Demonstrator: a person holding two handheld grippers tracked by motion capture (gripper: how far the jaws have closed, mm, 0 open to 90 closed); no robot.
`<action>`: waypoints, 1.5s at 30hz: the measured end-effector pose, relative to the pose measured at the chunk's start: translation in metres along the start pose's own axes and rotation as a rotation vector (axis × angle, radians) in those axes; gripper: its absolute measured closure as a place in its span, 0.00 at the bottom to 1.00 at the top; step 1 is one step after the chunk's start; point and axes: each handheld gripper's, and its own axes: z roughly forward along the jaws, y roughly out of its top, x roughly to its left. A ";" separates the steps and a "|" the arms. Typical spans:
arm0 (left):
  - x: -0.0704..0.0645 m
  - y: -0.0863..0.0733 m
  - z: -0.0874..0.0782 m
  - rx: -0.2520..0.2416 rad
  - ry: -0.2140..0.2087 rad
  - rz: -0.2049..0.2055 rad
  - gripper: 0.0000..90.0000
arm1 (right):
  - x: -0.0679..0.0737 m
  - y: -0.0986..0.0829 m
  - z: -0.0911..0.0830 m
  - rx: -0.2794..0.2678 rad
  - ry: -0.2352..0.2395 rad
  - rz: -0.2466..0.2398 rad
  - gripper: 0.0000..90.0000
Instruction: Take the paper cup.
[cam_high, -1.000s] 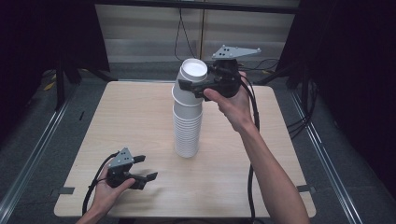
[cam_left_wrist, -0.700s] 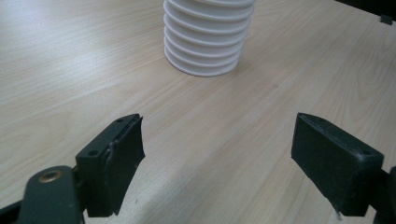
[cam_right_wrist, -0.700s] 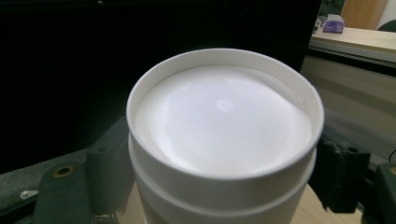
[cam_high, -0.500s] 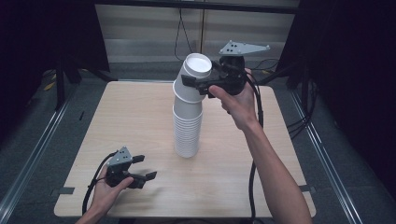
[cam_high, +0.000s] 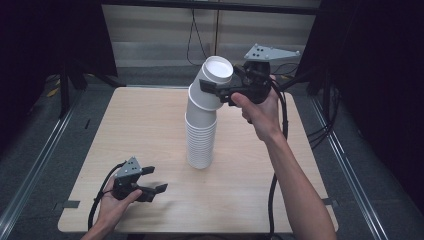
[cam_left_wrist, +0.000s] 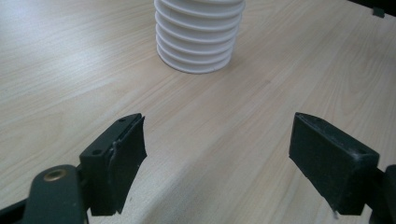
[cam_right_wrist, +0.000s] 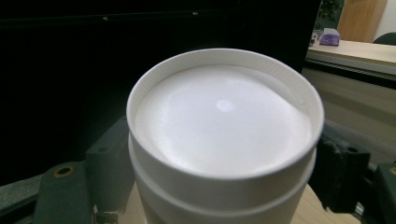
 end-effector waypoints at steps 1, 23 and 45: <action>0.001 0.000 -0.002 -0.006 0.002 -0.013 0.20 | 0.000 0.000 -0.003 -0.008 0.000 0.006 0.24; 0.004 -0.001 -0.001 -0.007 0.004 -0.032 0.20 | -0.006 -0.011 -0.064 -0.049 -0.063 0.017 0.24; -0.004 0.002 -0.003 -0.032 -0.011 -0.024 0.20 | -0.008 -0.073 -0.074 0.053 -0.059 0.052 0.24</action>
